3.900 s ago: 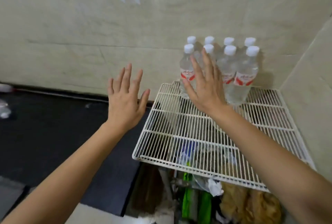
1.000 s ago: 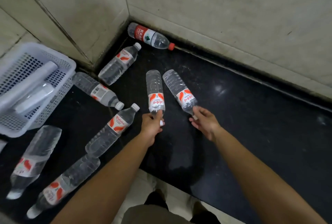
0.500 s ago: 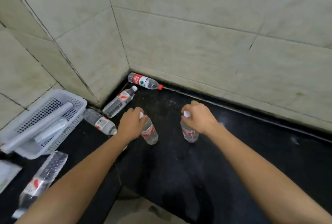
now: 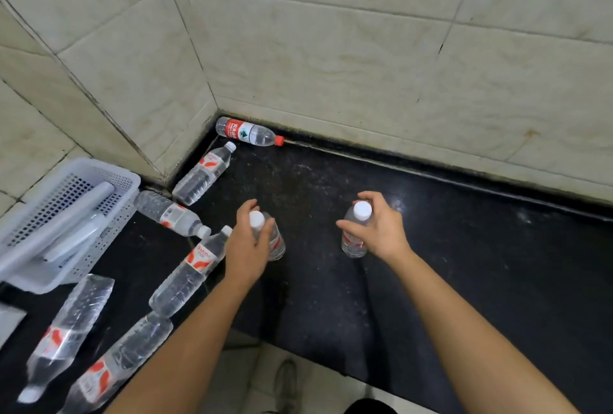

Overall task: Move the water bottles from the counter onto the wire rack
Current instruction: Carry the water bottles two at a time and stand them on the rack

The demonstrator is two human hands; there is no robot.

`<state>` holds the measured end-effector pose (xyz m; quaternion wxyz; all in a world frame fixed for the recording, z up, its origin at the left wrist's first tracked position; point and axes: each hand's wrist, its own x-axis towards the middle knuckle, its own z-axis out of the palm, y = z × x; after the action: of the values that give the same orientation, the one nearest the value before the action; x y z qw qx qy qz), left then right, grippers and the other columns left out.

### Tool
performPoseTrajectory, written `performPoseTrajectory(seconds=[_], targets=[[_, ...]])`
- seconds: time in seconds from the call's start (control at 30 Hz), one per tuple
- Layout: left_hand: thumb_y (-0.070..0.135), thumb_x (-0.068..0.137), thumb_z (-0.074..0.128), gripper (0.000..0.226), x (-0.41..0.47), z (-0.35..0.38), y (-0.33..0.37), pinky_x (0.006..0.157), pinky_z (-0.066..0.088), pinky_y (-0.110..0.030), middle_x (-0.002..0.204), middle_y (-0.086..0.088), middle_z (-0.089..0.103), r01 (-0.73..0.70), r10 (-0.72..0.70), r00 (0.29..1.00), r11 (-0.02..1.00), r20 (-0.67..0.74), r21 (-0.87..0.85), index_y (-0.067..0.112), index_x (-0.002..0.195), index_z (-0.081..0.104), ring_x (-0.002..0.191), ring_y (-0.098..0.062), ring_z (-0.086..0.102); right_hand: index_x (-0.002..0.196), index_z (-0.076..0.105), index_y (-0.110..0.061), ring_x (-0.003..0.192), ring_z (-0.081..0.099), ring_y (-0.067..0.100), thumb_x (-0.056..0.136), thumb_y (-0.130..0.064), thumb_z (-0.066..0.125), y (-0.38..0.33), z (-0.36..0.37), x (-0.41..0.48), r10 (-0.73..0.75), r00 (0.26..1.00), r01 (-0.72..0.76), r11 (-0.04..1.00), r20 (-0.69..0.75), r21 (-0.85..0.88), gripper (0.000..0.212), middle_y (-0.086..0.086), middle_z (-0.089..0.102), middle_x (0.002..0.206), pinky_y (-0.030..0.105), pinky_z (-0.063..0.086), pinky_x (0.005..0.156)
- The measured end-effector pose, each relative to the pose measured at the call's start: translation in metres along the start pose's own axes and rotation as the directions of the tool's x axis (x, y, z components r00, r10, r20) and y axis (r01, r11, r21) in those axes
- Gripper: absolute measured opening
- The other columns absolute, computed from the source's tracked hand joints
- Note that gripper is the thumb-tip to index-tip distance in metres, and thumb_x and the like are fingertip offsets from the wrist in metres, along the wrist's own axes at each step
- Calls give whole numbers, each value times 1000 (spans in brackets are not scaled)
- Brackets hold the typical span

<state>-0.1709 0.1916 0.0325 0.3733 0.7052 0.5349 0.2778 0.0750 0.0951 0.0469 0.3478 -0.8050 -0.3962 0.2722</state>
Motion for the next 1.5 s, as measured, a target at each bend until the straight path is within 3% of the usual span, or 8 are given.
performPoseTrajectory(seconds=[0.17, 0.4, 0.63, 0.83, 1.0, 1.17, 1.3, 1.5], targets=[[30, 100, 60, 35, 14, 5, -15, 89, 43, -28, 116, -2, 60, 0, 4, 999, 994, 38, -111, 13, 128, 50, 106, -15, 56, 99, 59, -47, 103, 63, 8, 86, -41, 77, 16, 25, -34, 86, 955, -28, 979, -286, 201, 23, -12, 68, 111, 27, 50, 95], [47, 96, 58, 46, 23, 37, -16, 95, 47, -46, 117, -14, 58, -19, 12, 999, 991, -51, -130, 9, 121, 53, 109, -31, 56, 97, 59, -45, 97, 64, 9, 90, -33, 70, 27, 37, -91, 119, 938, -51, 976, -324, 210, 18, -7, 69, 105, 19, 49, 81], [43, 97, 59, 36, -35, 77, 12, 88, 48, -45, 109, -11, 59, -119, 150, 967, 981, 208, -155, 11, 113, 53, 102, -28, 58, 95, 65, -30, 80, 61, -9, 89, -14, 70, 60, 0, -178, 332, 833, -203, 928, -443, 314, 18, -14, 69, 90, 10, 46, 71], [57, 92, 51, 35, -137, 124, 85, 86, 51, -45, 95, 0, 64, -143, 273, 847, 943, 456, -300, 22, 101, 51, 93, -23, 63, 102, 57, -20, 90, 61, 28, 78, -47, 56, 96, -74, -266, 414, 757, -368, 909, -505, 193, 36, 8, 67, 98, 38, 51, 79], [68, 84, 46, 52, -240, 181, 185, 79, 50, -35, 90, 7, 63, -241, 465, 687, 871, 558, -429, 19, 100, 52, 84, -10, 62, 99, 61, -23, 91, 65, 18, 71, -58, 51, 137, -166, -364, 447, 508, -300, 893, -736, 335, 46, -4, 71, 96, 33, 50, 79], [64, 87, 48, 53, -356, 239, 292, 77, 49, -36, 89, 1, 65, -372, 666, 542, 737, 513, -564, 14, 100, 54, 80, -12, 60, 89, 68, -18, 82, 63, 5, 75, -29, 65, 177, -265, -461, 354, 350, -138, 935, -867, 326, 18, -11, 71, 85, 22, 45, 75], [61, 91, 49, 44, -433, 278, 371, 78, 51, -36, 89, 6, 65, -389, 759, 440, 643, 480, -659, 18, 101, 55, 82, -10, 62, 79, 65, -4, 73, 61, 17, 68, -25, 66, 208, -351, -537, 340, 129, -34, 941, -932, 338, 24, 10, 70, 78, 28, 46, 68], [60, 94, 51, 26, -502, 320, 457, 75, 53, -40, 85, 10, 64, -423, 844, 331, 533, 423, -733, 34, 91, 52, 78, -8, 62, 75, 66, -1, 77, 64, 27, 65, -22, 64, 238, -457, -606, 262, -8, 39, 964, -965, 261, 23, 12, 70, 76, 34, 49, 69]])
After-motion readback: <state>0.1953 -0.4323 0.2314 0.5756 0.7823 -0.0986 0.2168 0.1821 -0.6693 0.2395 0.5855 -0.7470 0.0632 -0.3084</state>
